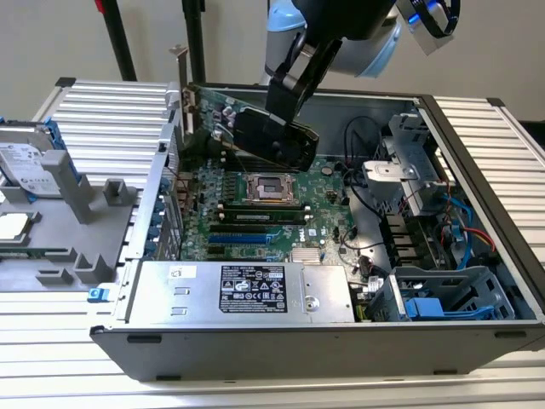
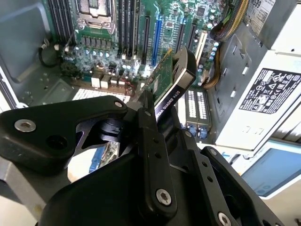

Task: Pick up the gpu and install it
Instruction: 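Insert the gpu into the slot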

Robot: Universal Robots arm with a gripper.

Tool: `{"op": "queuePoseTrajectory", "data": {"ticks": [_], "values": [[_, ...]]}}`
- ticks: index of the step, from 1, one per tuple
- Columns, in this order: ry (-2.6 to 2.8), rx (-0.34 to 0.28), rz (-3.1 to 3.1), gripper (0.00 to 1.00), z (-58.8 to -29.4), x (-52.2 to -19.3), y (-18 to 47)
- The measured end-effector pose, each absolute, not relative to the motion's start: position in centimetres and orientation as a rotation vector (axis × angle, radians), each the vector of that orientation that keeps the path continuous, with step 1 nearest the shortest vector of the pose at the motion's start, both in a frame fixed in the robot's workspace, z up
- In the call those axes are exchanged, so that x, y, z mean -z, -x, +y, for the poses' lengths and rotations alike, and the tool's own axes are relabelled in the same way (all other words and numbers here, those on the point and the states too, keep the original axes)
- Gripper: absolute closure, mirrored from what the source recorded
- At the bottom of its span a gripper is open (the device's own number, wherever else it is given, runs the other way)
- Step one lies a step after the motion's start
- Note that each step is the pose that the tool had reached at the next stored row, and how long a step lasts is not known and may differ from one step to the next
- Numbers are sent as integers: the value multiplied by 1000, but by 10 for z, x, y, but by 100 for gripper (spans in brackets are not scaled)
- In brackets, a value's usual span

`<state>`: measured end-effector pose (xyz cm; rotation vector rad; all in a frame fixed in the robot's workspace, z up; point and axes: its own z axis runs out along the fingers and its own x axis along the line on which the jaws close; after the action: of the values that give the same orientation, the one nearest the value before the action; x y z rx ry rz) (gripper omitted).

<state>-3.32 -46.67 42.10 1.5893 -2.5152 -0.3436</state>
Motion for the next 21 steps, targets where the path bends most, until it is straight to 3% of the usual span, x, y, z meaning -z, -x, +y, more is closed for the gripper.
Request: {"op": "queuePoseTrajectory", "data": {"ticks": [21], "values": [[-1716, 330, -2418, 100, -467, -421, 31]]}}
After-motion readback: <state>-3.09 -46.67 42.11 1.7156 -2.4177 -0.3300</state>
